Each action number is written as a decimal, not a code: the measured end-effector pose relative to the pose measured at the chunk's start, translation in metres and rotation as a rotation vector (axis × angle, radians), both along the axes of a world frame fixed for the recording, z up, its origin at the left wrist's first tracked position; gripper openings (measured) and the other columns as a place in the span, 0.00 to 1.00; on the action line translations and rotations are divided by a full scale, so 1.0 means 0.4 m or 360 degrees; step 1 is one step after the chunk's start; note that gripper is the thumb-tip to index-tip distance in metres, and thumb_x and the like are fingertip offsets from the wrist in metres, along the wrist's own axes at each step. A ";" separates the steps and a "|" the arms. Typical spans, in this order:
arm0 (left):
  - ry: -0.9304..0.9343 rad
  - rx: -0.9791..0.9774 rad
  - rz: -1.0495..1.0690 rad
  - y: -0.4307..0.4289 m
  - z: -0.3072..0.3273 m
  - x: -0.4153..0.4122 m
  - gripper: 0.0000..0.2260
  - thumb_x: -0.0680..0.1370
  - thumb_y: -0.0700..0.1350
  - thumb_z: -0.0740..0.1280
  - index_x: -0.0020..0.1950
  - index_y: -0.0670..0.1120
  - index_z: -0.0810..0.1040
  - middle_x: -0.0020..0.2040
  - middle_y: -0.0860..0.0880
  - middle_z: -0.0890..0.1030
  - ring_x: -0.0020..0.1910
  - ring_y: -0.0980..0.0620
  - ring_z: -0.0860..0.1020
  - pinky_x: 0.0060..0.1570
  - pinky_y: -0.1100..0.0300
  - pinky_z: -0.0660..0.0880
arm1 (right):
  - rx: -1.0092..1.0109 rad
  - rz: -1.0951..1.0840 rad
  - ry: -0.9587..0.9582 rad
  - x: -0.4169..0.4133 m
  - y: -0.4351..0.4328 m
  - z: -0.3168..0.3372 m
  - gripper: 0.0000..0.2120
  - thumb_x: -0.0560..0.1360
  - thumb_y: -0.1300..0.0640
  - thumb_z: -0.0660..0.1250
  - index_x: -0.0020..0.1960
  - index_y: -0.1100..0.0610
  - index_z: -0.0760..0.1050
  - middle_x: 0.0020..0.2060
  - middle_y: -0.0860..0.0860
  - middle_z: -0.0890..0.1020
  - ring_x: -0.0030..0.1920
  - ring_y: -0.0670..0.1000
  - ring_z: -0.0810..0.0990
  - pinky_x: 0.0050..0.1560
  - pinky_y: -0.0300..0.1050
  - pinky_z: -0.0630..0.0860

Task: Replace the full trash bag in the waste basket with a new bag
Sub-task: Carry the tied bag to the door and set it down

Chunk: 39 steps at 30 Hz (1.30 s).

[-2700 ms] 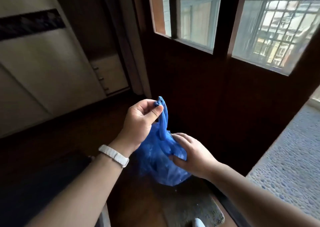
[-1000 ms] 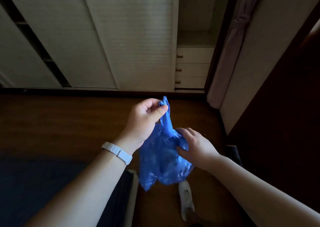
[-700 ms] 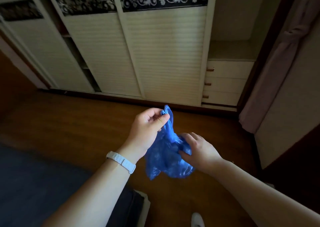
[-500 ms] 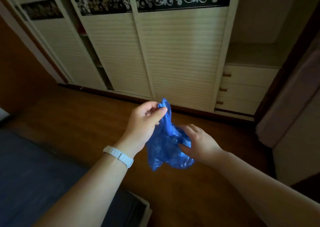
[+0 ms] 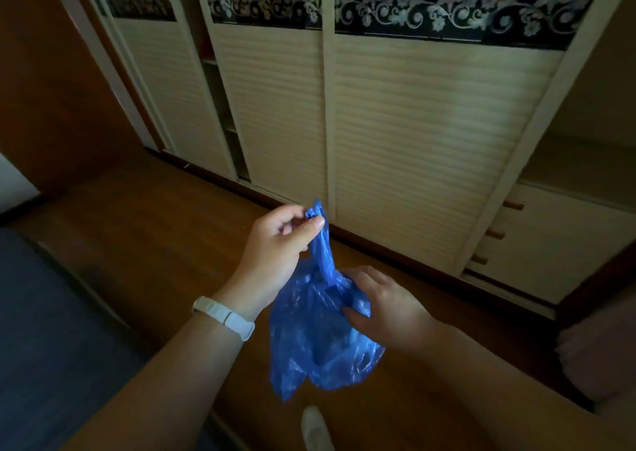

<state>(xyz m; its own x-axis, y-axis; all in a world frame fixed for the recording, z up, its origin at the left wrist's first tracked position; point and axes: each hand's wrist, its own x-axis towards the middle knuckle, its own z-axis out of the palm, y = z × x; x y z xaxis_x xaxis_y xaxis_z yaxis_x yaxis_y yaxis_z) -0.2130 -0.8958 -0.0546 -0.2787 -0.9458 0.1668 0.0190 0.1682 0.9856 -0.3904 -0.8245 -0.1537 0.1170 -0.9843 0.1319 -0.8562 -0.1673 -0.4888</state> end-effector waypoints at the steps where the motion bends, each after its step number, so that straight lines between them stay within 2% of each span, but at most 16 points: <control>1: 0.0020 0.0019 0.0009 -0.045 -0.006 0.006 0.06 0.77 0.38 0.68 0.44 0.48 0.81 0.36 0.51 0.80 0.37 0.59 0.77 0.36 0.67 0.74 | 0.0013 0.0030 0.0004 0.002 -0.046 0.000 0.28 0.73 0.44 0.64 0.72 0.45 0.62 0.66 0.43 0.71 0.65 0.47 0.72 0.61 0.46 0.74; 3: 0.0073 0.0059 0.0013 -0.139 -0.008 0.017 0.06 0.77 0.38 0.68 0.43 0.48 0.81 0.35 0.54 0.81 0.37 0.59 0.78 0.36 0.66 0.74 | 0.0031 0.0064 0.0000 0.008 -0.145 0.006 0.28 0.74 0.45 0.64 0.72 0.46 0.63 0.66 0.43 0.71 0.65 0.45 0.72 0.61 0.45 0.74; 7: 0.0120 0.0098 -0.0001 -0.308 0.004 0.042 0.05 0.77 0.38 0.68 0.45 0.46 0.81 0.36 0.51 0.81 0.37 0.57 0.78 0.36 0.66 0.75 | 0.0015 0.0096 -0.0019 0.027 -0.335 0.029 0.26 0.75 0.46 0.65 0.71 0.45 0.63 0.66 0.41 0.71 0.65 0.43 0.70 0.62 0.41 0.72; 11: 0.0058 0.0085 0.0032 -0.455 0.023 0.073 0.03 0.78 0.39 0.68 0.48 0.42 0.81 0.39 0.47 0.81 0.39 0.55 0.78 0.37 0.66 0.75 | -0.0018 0.0157 -0.0041 0.053 -0.512 0.042 0.26 0.74 0.48 0.65 0.71 0.45 0.63 0.66 0.42 0.71 0.65 0.44 0.70 0.63 0.44 0.72; 15: 0.0023 0.0060 0.0121 -0.587 0.045 0.106 0.04 0.77 0.40 0.68 0.49 0.42 0.81 0.38 0.49 0.82 0.38 0.57 0.79 0.38 0.65 0.76 | -0.0012 0.0208 -0.0082 0.082 -0.667 0.054 0.26 0.75 0.47 0.64 0.72 0.46 0.63 0.66 0.42 0.71 0.64 0.43 0.70 0.62 0.43 0.72; 20: -0.0002 0.0065 0.0219 -0.753 0.039 0.143 0.07 0.78 0.40 0.67 0.51 0.36 0.79 0.43 0.38 0.81 0.40 0.50 0.79 0.39 0.61 0.77 | 0.0022 0.0374 -0.0122 0.096 -0.877 0.054 0.25 0.75 0.47 0.64 0.71 0.44 0.63 0.65 0.40 0.71 0.62 0.40 0.70 0.61 0.41 0.72; 22: -0.0020 0.0073 0.0246 -0.828 0.030 0.151 0.06 0.78 0.40 0.67 0.49 0.38 0.80 0.43 0.39 0.80 0.41 0.49 0.78 0.41 0.59 0.77 | 0.0065 0.0444 -0.0172 0.101 -0.963 0.048 0.23 0.75 0.46 0.64 0.69 0.44 0.64 0.62 0.40 0.72 0.61 0.39 0.72 0.61 0.41 0.73; 25: -0.0042 0.0107 0.0343 -0.947 0.013 0.159 0.05 0.78 0.40 0.67 0.46 0.46 0.81 0.41 0.47 0.82 0.42 0.49 0.80 0.45 0.57 0.78 | 0.0100 0.0582 -0.0244 0.112 -1.100 0.031 0.21 0.76 0.44 0.62 0.67 0.45 0.66 0.60 0.40 0.74 0.60 0.41 0.73 0.60 0.45 0.74; 27: -0.0085 0.0113 0.0420 -1.027 0.006 0.166 0.06 0.79 0.41 0.67 0.45 0.49 0.82 0.41 0.50 0.82 0.42 0.50 0.80 0.46 0.58 0.79 | 0.0108 0.0676 -0.0261 0.124 -1.196 0.023 0.20 0.77 0.46 0.62 0.67 0.46 0.67 0.61 0.42 0.74 0.61 0.41 0.73 0.61 0.46 0.73; 32: -0.0121 0.0125 0.0638 -1.208 0.029 0.181 0.04 0.78 0.40 0.66 0.47 0.44 0.81 0.43 0.40 0.81 0.42 0.46 0.79 0.43 0.59 0.78 | 0.0176 0.0899 -0.0289 0.157 -1.437 0.035 0.19 0.79 0.47 0.60 0.70 0.45 0.64 0.64 0.44 0.72 0.63 0.44 0.71 0.64 0.46 0.71; 35: -0.0131 0.0118 0.0751 -1.301 0.049 0.202 0.04 0.78 0.40 0.67 0.45 0.45 0.81 0.42 0.41 0.80 0.41 0.45 0.78 0.42 0.58 0.77 | 0.0200 0.1028 -0.0247 0.183 -1.558 0.045 0.21 0.79 0.45 0.59 0.70 0.46 0.63 0.64 0.44 0.72 0.63 0.44 0.71 0.64 0.46 0.71; 37: -0.0204 0.0091 0.0814 -1.357 0.056 0.226 0.05 0.78 0.41 0.68 0.44 0.48 0.82 0.41 0.42 0.80 0.40 0.46 0.77 0.43 0.54 0.76 | 0.0156 0.1077 -0.0241 0.204 -1.630 0.039 0.25 0.76 0.41 0.58 0.71 0.47 0.63 0.63 0.44 0.72 0.62 0.44 0.71 0.62 0.46 0.72; 39: -0.0242 0.0076 0.0892 -1.406 0.064 0.254 0.06 0.77 0.42 0.68 0.43 0.50 0.82 0.40 0.44 0.80 0.40 0.48 0.77 0.43 0.55 0.76 | 0.0124 0.1108 -0.0223 0.229 -1.693 0.034 0.29 0.74 0.39 0.58 0.72 0.50 0.62 0.64 0.46 0.71 0.63 0.45 0.71 0.63 0.46 0.72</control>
